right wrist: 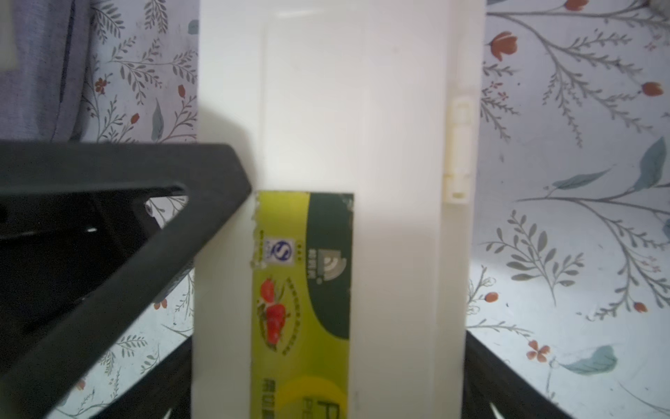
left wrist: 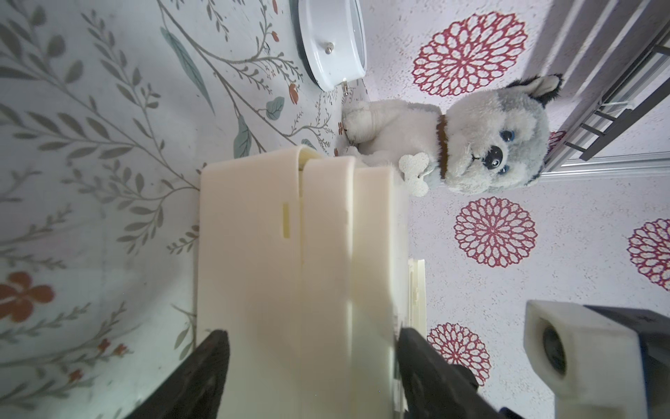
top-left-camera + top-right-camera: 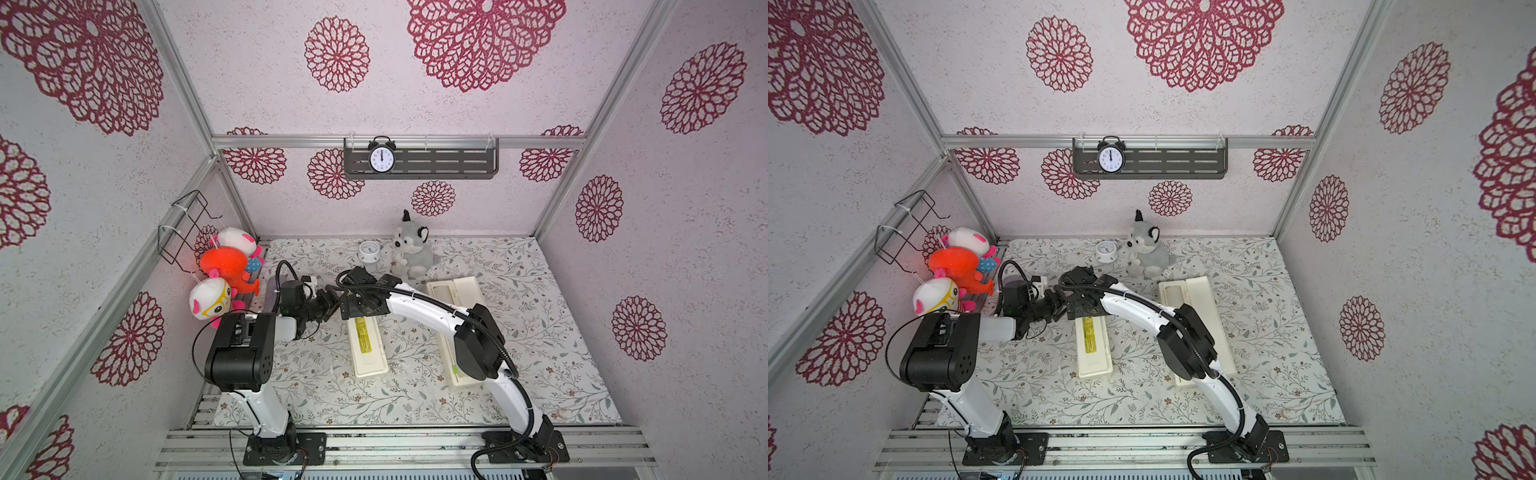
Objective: Put plastic wrap rolls into dispensers
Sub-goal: Close the lid on the plastic wrap cutting box.
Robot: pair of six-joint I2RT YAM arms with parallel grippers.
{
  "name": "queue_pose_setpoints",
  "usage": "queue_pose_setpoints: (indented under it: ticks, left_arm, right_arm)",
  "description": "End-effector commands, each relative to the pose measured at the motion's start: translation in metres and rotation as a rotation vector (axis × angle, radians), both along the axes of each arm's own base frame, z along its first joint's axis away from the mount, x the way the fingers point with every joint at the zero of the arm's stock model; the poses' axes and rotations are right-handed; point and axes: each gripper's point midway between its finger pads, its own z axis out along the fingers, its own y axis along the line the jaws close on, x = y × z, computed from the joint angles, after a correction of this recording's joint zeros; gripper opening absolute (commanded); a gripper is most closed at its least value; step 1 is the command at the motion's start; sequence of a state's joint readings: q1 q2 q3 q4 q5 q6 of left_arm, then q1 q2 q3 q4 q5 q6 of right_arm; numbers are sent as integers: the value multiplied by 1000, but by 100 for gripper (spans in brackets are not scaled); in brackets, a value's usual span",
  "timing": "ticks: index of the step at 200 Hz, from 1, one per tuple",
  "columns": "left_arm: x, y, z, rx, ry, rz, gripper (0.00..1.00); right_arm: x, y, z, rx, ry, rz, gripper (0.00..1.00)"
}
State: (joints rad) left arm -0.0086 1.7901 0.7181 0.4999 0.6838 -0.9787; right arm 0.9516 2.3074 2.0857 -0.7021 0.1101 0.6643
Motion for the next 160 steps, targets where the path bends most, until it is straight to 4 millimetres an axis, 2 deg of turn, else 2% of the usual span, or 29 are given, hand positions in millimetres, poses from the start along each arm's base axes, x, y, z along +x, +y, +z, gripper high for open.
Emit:
queue_pose_setpoints:
  ticks: [1, 36, 73, 110, 160]
  left_arm:
    - [-1, 4, -25, 39, 76, 25, 73]
    - [0, 5, -34, 47, 98, 35, 69]
    - [-4, 10, -44, 88, 130, 43, 66]
    - [-9, 14, -56, 120, 165, 53, 64]
    - [-11, 15, -61, 123, 178, 54, 63]
  right_arm:
    - [3, 12, 30, 82, -39, 33, 99]
    - [1, 6, 41, 100, -56, 34, 99]
    - [-10, 12, 53, 187, -17, 81, 99]
    - [-15, 9, 63, 212, -20, 96, 99]
    - [-18, -7, 79, 279, -44, 89, 99]
